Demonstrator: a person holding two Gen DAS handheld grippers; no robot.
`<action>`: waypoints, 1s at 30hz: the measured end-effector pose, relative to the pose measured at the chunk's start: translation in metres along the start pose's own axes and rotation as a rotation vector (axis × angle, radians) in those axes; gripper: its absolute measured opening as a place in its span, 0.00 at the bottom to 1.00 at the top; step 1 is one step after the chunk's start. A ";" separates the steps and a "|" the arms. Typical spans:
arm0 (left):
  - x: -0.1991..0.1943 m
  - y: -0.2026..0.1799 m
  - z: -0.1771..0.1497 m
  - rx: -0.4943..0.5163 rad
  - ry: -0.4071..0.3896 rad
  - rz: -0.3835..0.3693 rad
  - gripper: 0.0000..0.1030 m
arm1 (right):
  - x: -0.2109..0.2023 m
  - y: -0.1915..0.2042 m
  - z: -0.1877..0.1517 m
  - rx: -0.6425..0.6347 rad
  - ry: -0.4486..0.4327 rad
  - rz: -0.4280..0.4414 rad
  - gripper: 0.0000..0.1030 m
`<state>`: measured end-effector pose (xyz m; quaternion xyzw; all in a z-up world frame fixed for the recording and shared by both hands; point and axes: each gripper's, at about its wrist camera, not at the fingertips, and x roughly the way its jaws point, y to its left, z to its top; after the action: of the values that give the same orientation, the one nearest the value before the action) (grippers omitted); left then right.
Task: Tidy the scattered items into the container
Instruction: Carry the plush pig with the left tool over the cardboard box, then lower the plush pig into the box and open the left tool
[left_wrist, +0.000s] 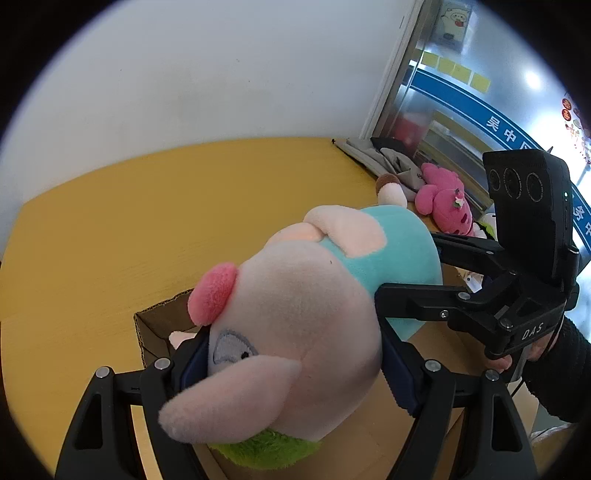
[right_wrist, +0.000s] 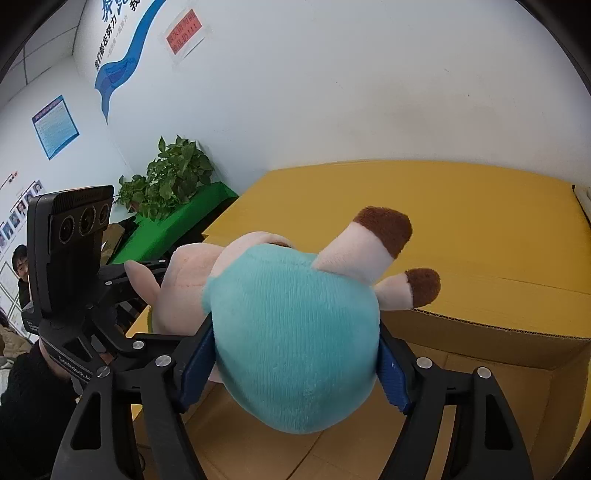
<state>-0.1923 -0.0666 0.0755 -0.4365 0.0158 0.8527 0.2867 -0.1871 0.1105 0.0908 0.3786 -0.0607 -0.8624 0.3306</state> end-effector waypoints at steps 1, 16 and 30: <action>0.007 0.004 -0.002 -0.009 0.014 0.005 0.78 | 0.006 -0.003 -0.004 0.012 0.003 -0.006 0.78; 0.077 0.041 -0.022 -0.123 0.200 0.096 0.77 | 0.079 -0.054 -0.057 0.178 0.038 -0.026 0.77; 0.007 0.019 -0.028 -0.197 -0.011 0.222 0.85 | 0.077 -0.056 -0.058 0.206 0.054 -0.021 0.97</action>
<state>-0.1843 -0.0867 0.0489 -0.4534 -0.0213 0.8789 0.1464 -0.2143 0.1148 -0.0166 0.4341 -0.1360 -0.8446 0.2825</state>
